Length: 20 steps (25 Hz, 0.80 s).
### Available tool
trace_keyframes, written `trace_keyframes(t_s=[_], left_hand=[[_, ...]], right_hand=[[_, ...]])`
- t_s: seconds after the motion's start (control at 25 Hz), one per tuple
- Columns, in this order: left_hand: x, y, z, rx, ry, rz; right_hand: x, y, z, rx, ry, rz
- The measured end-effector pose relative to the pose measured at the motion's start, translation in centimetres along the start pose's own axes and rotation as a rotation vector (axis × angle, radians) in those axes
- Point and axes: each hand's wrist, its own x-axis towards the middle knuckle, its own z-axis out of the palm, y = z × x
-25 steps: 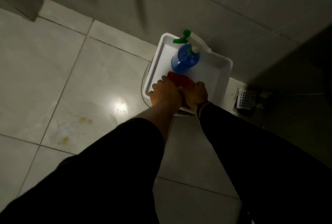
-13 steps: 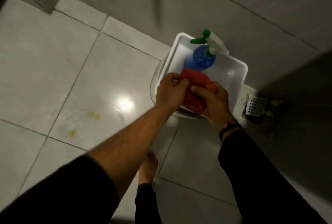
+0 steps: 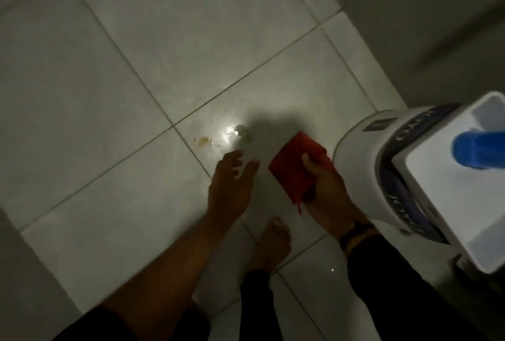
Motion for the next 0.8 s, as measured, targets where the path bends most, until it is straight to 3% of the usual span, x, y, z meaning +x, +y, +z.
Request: trace_keyframes(t_s=[0.08,0.16,0.28,0.4,0.48,0.64,0.8], left_hand=[[4.0,-7.0,-3.6,0.176,0.11,-0.088],[8.4,-13.3,-7.2,0.373,0.188,-0.074],[15.3,-19.8,-10.5,0.604,0.305,0.061],[21.0,-25.4,-11.8,0.783,0.409,0.176],[22.6,-28.9,-11.6,0.843,0.447,0.26],[24.6,-32.0,-10.7,0.833,0.593,0.376],[25.0,-32.5,-10.5,0.837,0.627,0.409]], right_hand=[[6.0,2.1,2.9,-0.311,0.033,-0.096],[12.3,3.3,5.4,-0.638,0.085,-0.305],[20.2,3.7,8.2,-1.077,0.182,-0.647],[26.9,6.5,10.2,-1.685,0.144,-0.823],[29.5,9.5,10.5,-1.957,0.108,-0.925],[31.4,11.6,10.8,-1.866,0.11,-1.054],[32.9,14.8,19.7,-1.785,0.12,-1.182]])
